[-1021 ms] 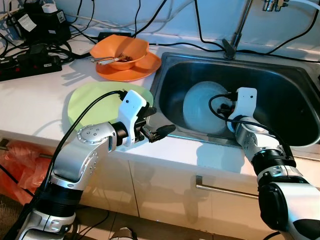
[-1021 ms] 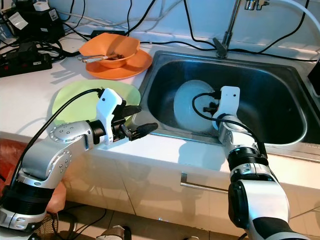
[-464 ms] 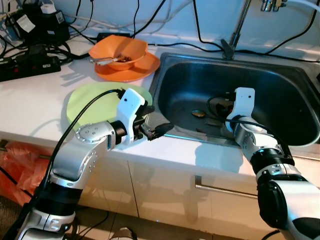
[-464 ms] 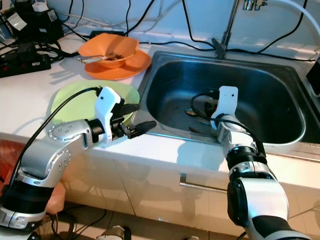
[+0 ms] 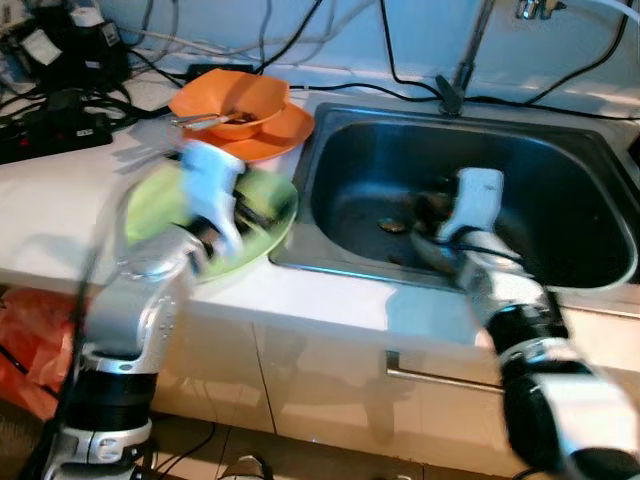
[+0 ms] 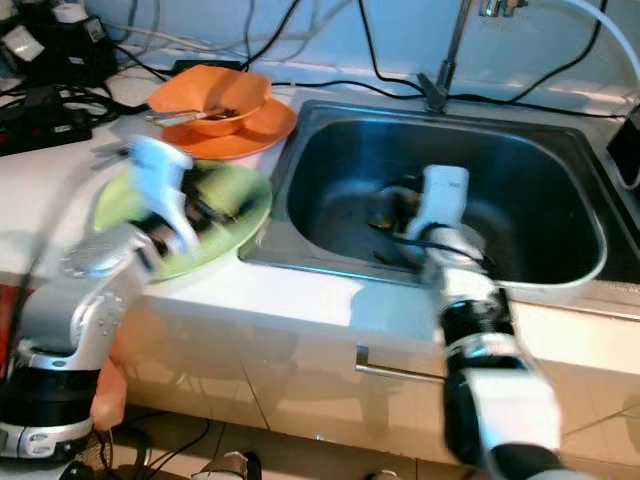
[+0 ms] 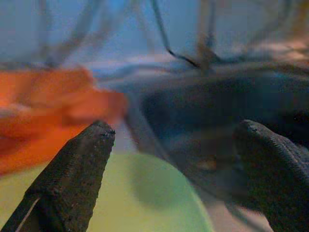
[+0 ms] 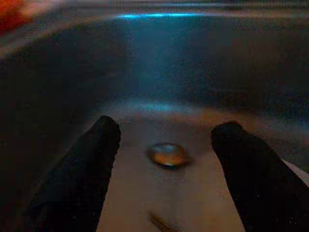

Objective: Kitchen organization

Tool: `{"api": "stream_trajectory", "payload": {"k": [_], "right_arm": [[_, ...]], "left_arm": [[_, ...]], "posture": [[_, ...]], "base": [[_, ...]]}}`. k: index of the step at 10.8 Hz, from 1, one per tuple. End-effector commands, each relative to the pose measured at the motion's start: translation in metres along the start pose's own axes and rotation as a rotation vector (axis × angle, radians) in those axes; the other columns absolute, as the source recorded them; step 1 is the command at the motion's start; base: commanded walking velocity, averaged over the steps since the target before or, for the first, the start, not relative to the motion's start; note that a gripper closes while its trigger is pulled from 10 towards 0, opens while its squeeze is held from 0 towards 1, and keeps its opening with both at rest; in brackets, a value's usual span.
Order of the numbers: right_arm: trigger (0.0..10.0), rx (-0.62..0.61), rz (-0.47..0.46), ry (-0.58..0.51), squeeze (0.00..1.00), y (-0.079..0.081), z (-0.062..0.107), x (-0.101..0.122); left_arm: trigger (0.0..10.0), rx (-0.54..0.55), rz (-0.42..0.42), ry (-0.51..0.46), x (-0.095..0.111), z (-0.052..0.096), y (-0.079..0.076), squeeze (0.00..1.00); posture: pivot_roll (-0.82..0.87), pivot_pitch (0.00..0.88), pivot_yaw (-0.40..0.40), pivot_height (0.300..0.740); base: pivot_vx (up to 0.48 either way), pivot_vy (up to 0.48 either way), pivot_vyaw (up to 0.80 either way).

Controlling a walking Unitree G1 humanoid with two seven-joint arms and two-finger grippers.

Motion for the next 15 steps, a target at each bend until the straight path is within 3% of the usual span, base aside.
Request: {"api": "stream_trajectory", "payload": {"k": [1,2,3,4,5,6,8,9,10,11,12,15], "right_arm": [[10.0,0.030,-0.023,0.000,1.00,0.005,0.001,0.000],[10.0,0.243,0.002,-0.079,1.00,0.040,0.011,0.013],[10.0,0.398,-0.020,-0.112,0.07,0.065,0.027,0.018],[10.0,0.472,-0.044,-0.113,0.00,0.076,0.038,0.017],[10.0,0.547,-0.042,-0.105,0.00,0.087,0.054,0.013],[10.0,0.590,-0.032,-0.094,0.00,0.092,0.066,0.008],[10.0,0.603,-0.024,-0.078,0.00,0.090,0.076,0.006],[10.0,0.626,-0.025,-0.072,0.00,0.093,0.082,0.009],[10.0,0.659,-0.018,-0.074,0.00,0.098,0.088,0.014],[10.0,0.667,-0.009,-0.075,0.00,0.100,0.090,0.016],[10.0,0.679,-0.002,-0.070,0.00,0.101,0.093,0.016],[10.0,0.670,0.008,-0.052,0.00,0.100,0.094,0.017]], "left_arm": [[10.0,0.087,-0.012,-0.026,0.004,0.003,0.014,1.00],[10.0,0.218,-0.003,-0.023,0.000,0.011,0.040,1.00],[10.0,0.329,0.035,-0.005,-0.008,0.020,0.064,1.00],[10.0,0.422,0.063,0.003,-0.013,0.028,0.082,1.00],[10.0,0.519,0.053,0.019,-0.018,0.038,0.097,1.00],[10.0,0.574,0.020,0.056,-0.025,0.043,0.104,1.00],[10.0,0.636,0.043,0.077,-0.030,0.048,0.115,1.00],[10.0,0.671,0.097,0.090,-0.035,0.050,0.119,1.00],[10.0,0.720,0.196,0.129,-0.046,0.052,0.123,0.38],[10.0,0.740,0.245,0.156,-0.053,0.053,0.124,0.38],[10.0,0.747,0.325,0.165,-0.060,0.053,0.123,0.00],[10.0,0.713,0.511,0.196,-0.066,0.045,0.112,0.00]], "posture": [[0.13,0.084,0.001,0.740],[0.12,0.085,0.000,0.740],[0.12,0.085,-0.002,0.740],[0.12,0.084,-0.003,0.740],[0.12,0.085,-0.002,0.740],[0.12,0.087,-0.002,0.740],[0.11,0.087,-0.001,0.740],[0.11,0.087,-0.001,0.740],[0.11,0.086,-0.001,0.740],[0.11,0.086,-0.001,0.740],[0.11,0.085,0.000,0.740],[0.11,0.080,0.000,0.740]], "base": [[0.000,0.000,0.00],[0.000,0.000,0.00],[0.000,0.000,0.00],[0.000,0.000,0.00],[0.000,0.000,0.00],[0.000,0.000,0.00],[0.000,0.000,0.00],[0.000,0.000,0.00],[0.000,0.000,0.00],[0.000,0.000,0.00],[0.000,0.000,0.00],[0.000,0.000,0.00]]}}
Point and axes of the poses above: a point about 5 cm out from each wrist's last joint towards the gripper, its own z axis pointing back from the gripper into the wrist, its own x axis along the axis of the wrist's last joint, y = z × x, the point moved 5 cm from there along -z, pointing out of the wrist towards the gripper, and after that the axes turned 3 degrees about -z, right-handed, at the moved point
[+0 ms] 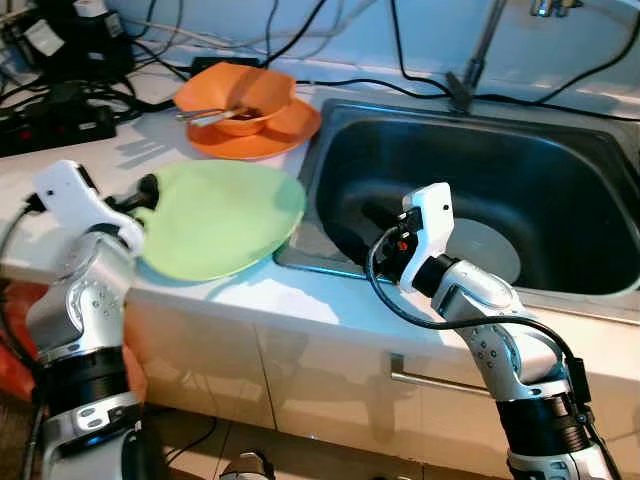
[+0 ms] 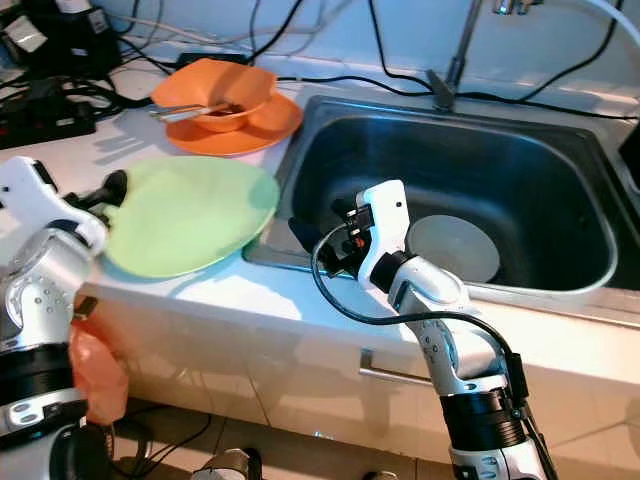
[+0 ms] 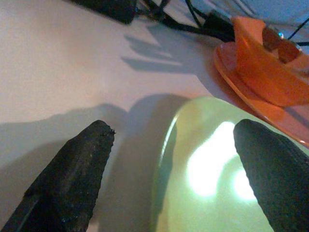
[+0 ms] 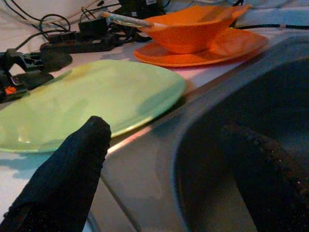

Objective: Kitchen organization

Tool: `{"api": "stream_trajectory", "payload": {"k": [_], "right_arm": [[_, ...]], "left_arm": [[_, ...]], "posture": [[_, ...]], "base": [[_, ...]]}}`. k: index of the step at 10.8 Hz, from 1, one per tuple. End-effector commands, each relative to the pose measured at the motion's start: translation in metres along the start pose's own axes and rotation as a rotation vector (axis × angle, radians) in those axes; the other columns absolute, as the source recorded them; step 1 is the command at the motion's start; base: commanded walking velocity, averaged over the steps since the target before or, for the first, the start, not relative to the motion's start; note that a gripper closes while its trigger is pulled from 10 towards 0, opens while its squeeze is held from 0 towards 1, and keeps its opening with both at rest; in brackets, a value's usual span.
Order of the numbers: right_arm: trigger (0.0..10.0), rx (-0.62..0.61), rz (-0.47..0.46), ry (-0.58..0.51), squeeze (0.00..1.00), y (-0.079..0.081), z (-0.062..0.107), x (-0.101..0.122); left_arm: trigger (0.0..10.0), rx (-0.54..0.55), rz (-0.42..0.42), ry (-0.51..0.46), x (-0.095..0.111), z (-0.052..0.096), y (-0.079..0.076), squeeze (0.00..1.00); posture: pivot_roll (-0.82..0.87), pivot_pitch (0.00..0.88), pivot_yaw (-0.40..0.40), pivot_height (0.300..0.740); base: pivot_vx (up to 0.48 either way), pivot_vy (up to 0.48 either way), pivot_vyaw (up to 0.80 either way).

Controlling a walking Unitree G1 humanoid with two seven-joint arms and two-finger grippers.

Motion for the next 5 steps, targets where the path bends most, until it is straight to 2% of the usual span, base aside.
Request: {"api": "stream_trajectory", "payload": {"k": [1,3,5], "right_arm": [[10.0,0.002,0.005,-0.012,0.00,0.001,0.001,0.005],[10.0,-0.005,0.012,-0.009,0.00,-0.002,0.001,0.007],[10.0,-0.009,0.015,-0.005,0.00,-0.003,0.001,0.007]], "left_arm": [[10.0,-0.014,0.059,0.067,-0.012,0.003,-0.010,0.00],[10.0,-0.078,0.191,0.154,-0.023,0.010,-0.031,0.00],[10.0,-0.111,0.258,0.200,-0.027,0.015,-0.041,0.00]], "posture": [[0.11,0.080,0.000,0.740],[0.11,0.077,-0.004,0.740],[0.12,0.075,-0.005,0.740]], "base": [[0.000,0.000,0.00],[0.000,0.000,0.00],[0.000,0.000,0.00]]}}
Point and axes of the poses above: a point about 5 cm out from each wrist's last joint towards the gripper, its own z axis pointing back from the gripper into the wrist, its own x axis along the axis of the wrist's last joint, y = z × x, the point moved 5 cm from there along -z, pointing out of the wrist towards the gripper, and after that the axes turned 3 degrees about -z, right-handed, at the moved point
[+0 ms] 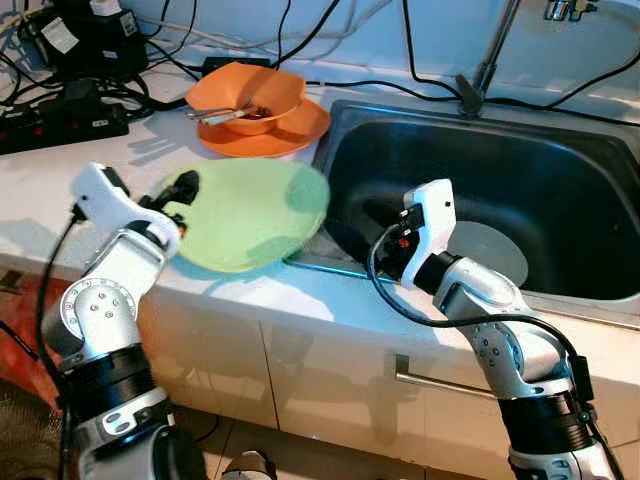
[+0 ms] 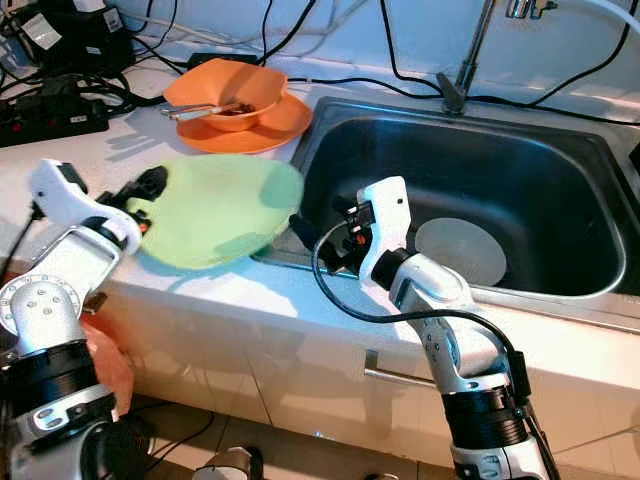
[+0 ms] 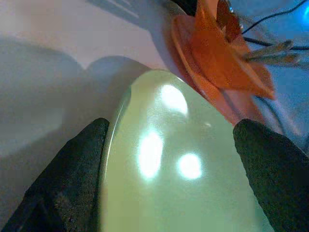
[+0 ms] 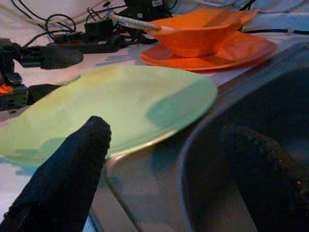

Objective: Kitchen organization

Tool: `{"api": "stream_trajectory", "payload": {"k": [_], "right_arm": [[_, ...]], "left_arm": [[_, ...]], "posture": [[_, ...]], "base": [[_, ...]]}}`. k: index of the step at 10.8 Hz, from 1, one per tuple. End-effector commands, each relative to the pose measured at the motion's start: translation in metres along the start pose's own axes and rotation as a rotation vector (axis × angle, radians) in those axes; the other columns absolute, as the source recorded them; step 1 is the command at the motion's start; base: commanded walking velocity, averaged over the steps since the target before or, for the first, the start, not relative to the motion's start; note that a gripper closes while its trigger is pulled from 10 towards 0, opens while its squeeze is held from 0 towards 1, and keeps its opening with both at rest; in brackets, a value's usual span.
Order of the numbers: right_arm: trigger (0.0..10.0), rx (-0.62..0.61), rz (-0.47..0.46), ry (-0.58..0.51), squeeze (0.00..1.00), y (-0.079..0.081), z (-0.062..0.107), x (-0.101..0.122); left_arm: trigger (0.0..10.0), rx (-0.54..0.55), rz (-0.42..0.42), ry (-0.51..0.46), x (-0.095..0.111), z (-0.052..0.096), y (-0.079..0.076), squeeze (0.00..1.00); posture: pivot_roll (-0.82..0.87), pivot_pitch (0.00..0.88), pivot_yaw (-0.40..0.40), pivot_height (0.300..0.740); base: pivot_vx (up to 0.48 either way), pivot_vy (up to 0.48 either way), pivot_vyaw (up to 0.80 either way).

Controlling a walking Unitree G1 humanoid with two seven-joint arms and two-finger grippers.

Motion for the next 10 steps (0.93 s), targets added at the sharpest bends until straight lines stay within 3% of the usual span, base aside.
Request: {"api": "stream_trajectory", "payload": {"k": [1,2,3,4,7,10], "right_arm": [[10.0,-0.007,0.009,-0.006,0.00,-0.003,0.000,0.005],[10.0,-0.012,0.013,-0.004,0.00,-0.005,0.000,0.005],[10.0,-0.019,0.012,-0.005,0.00,-0.007,0.000,0.005],[10.0,-0.026,0.014,-0.004,0.00,-0.008,-0.001,0.005],[10.0,-0.054,0.008,-0.009,0.00,-0.014,-0.001,0.006],[10.0,-0.054,-0.004,-0.010,0.00,-0.014,-0.002,0.005]], "left_arm": [[10.0,0.026,0.040,0.069,-0.015,-0.001,0.004,0.00],[9.7,0.016,0.129,0.067,-0.014,0.000,0.000,0.00],[3.6,-0.012,0.172,0.056,-0.011,0.000,-0.003,0.00],[0.0,-0.007,0.180,0.054,-0.010,-0.001,-0.001,0.00],[0.0,0.041,0.197,0.058,-0.010,0.000,0.009,0.00],[0.0,0.015,0.218,0.052,-0.011,0.000,0.005,0.00]], "posture": [[0.12,0.073,-0.005,0.740],[0.12,0.071,-0.006,0.740],[0.12,0.066,-0.007,0.740],[0.12,0.066,-0.007,0.740],[0.12,0.066,-0.007,0.740],[0.12,0.065,-0.004,0.740]], "base": [[0.000,0.000,0.00],[0.000,0.000,0.00],[0.000,0.000,0.00],[0.000,0.000,0.00],[0.000,0.000,0.00],[0.000,0.000,0.00]]}}
Point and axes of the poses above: a point about 5 cm out from each wrist's last joint towards the gripper, its own z axis pointing back from the gripper into the wrist, its own x axis along the axis of the wrist's last joint, y = z × x, the point moved 5 cm from there along -z, pointing out of the wrist towards the gripper, and after that the axes turned 3 degrees about -z, right-handed, at the moved point
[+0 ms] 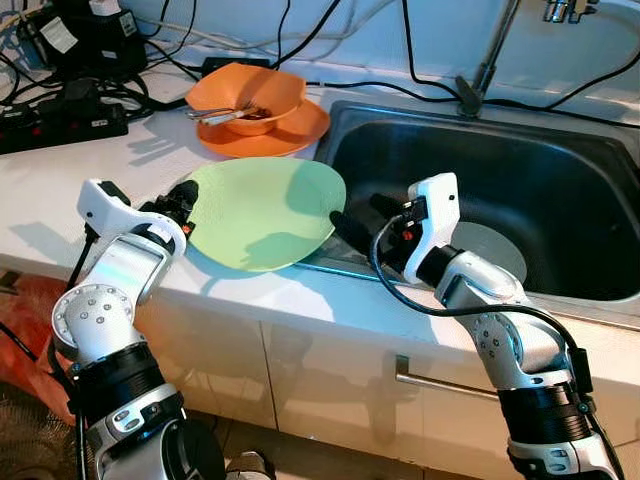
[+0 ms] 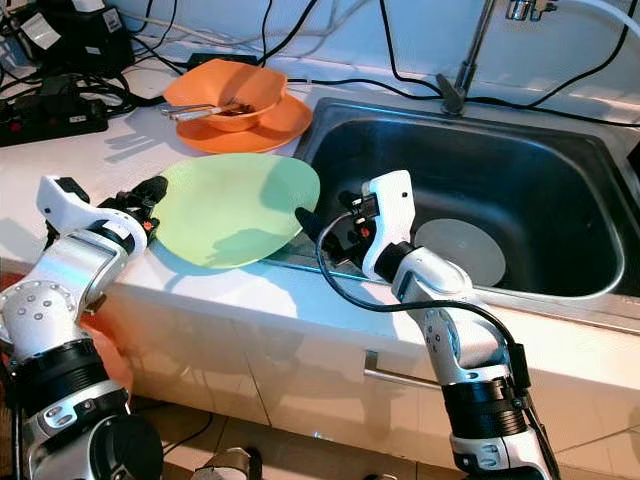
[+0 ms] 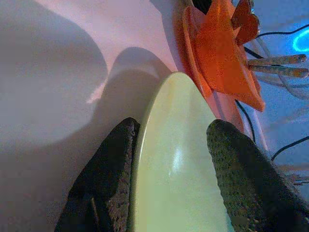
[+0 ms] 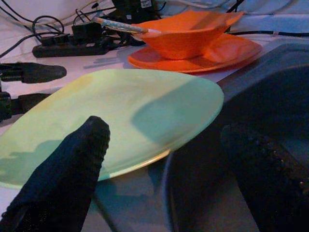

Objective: Kitchen organization

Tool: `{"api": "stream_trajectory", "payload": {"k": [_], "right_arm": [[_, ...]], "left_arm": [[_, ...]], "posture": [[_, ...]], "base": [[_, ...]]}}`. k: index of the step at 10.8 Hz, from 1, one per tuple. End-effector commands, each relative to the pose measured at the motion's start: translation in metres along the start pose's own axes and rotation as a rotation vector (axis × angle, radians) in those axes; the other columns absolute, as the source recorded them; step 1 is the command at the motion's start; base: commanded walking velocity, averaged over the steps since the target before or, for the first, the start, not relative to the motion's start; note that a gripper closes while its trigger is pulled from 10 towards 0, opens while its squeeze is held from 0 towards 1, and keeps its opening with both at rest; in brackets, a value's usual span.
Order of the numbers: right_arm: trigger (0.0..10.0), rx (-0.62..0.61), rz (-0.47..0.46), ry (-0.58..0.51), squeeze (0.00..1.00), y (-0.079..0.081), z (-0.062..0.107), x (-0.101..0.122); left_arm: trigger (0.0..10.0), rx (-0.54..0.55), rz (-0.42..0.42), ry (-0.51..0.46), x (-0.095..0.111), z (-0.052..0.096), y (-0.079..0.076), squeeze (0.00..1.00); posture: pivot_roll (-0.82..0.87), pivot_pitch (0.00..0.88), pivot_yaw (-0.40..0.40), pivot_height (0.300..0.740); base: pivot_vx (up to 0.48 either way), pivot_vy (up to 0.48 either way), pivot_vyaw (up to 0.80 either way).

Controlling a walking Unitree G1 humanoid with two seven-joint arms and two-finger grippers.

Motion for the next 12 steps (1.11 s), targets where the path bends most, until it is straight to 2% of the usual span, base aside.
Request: {"api": "stream_trajectory", "payload": {"k": [1,12], "right_arm": [[10.0,-0.021,-0.004,-0.005,0.00,-0.0053,0.0010,0.0020],[10.0,-0.048,-0.041,0.009,0.00,-0.0127,0.0024,-0.0009]], "left_arm": [[0.0,-0.012,0.015,0.016,-0.0050,-0.0006,-0.0023,0.00],[0.0,-0.054,0.053,-0.009,0.0015,-0.0033,0.0055,0.00]], "posture": [[0.12,0.066,-0.004,0.740],[0.11,0.064,-0.004,0.740]], "base": [[0.000,0.000,0.00],[0.000,0.000,0.00]]}}
Point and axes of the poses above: a point about 5 cm out from each wrist's last joint towards the gripper, its own z axis pointing back from the gripper into the wrist, its own x axis along the axis of the wrist's last joint, y = z × x, the point moved 5 cm from there along -z, pointing out of the wrist towards the gripper, and after that the axes turned 3 degrees about -z, right-handed, at the moved point
